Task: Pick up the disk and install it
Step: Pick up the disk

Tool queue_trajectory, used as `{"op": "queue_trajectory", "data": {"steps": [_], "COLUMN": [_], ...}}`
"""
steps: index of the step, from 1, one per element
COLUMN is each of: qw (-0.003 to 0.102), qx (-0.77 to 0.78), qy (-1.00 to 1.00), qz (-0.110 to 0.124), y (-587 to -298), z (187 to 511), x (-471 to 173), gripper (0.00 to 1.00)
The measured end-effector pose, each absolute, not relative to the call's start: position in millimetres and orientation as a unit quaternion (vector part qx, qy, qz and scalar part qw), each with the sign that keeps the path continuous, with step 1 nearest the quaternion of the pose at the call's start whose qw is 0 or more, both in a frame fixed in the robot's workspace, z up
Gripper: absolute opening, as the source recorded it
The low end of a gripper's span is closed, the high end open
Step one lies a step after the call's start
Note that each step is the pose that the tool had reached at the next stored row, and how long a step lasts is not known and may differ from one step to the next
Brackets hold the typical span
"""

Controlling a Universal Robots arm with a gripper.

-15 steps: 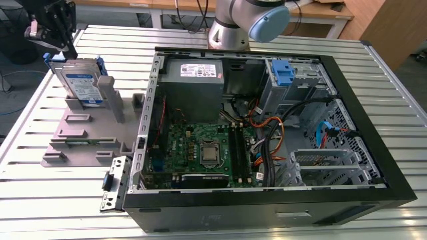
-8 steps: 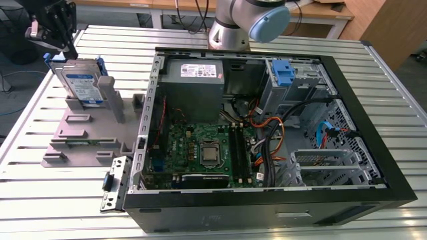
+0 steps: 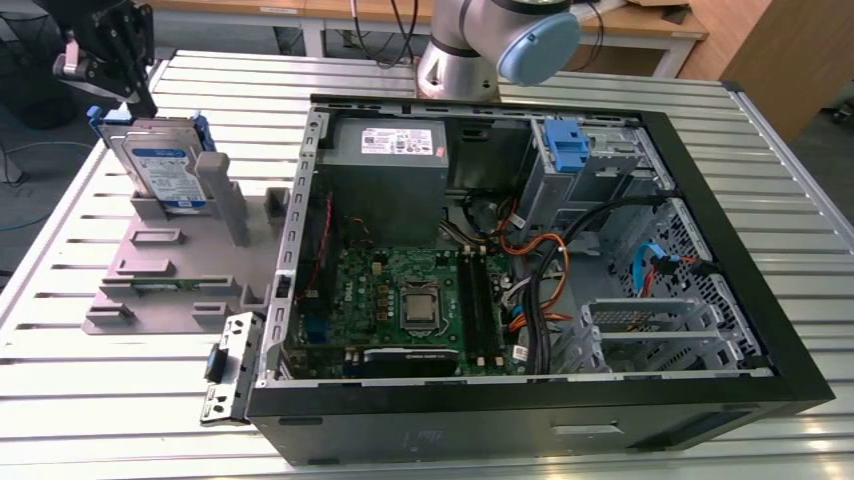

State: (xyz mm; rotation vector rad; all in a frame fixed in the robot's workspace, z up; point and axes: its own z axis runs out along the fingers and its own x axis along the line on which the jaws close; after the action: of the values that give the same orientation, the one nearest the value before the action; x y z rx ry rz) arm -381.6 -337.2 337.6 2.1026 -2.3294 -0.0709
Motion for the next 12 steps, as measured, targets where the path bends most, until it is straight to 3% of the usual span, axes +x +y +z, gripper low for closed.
{"op": "queue_trajectory", "data": {"steps": [12], "qw": [0.002], "qx": [0.671], "qy": [-0.741], "qz": [-0.023], "y": [-337.2], "z": [337.1], "x": [-381.7], "gripper": [0.11]}}
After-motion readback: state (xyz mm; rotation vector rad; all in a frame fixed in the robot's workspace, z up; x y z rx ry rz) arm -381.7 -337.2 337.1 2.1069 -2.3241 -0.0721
